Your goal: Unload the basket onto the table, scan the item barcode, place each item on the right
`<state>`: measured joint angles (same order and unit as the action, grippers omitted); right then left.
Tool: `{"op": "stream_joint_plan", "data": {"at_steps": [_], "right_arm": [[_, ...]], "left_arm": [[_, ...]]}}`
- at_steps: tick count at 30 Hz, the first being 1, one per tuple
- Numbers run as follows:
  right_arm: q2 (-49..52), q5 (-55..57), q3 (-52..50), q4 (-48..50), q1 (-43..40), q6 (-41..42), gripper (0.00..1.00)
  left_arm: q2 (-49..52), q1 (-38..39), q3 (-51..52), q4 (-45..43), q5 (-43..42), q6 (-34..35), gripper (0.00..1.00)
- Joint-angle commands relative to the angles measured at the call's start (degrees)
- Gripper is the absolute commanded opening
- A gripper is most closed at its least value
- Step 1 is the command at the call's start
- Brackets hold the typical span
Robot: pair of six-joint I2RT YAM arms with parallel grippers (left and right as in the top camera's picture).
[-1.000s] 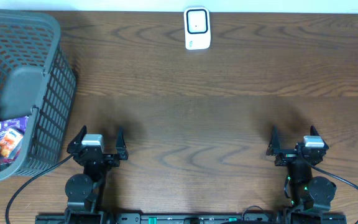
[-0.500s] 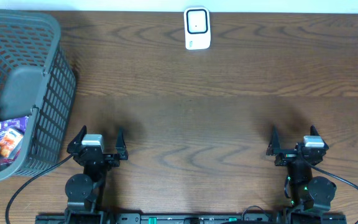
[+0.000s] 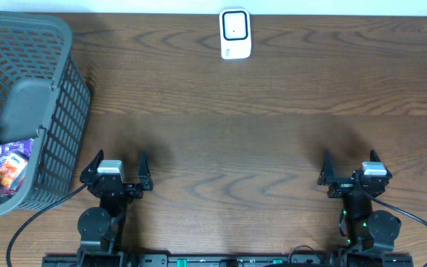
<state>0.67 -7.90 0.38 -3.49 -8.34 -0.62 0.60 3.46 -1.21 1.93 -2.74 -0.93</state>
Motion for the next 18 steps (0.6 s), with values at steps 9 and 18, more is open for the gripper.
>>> {"op": "stream_joint_plan", "data": {"at_steps": [9,18], "right_arm": [[-0.28,-0.15,-0.02,-0.20,-0.72,0.59,0.99],[-0.28,-0.15,-0.02,-0.22,-0.72,0.59,0.99]], "left_arm": [[-0.37,0.52,0.92,-2.51,-16.33,32.98,0.98],[-0.31,0.46,-2.32,-28.00,-11.56,32.94,0.98]]}}
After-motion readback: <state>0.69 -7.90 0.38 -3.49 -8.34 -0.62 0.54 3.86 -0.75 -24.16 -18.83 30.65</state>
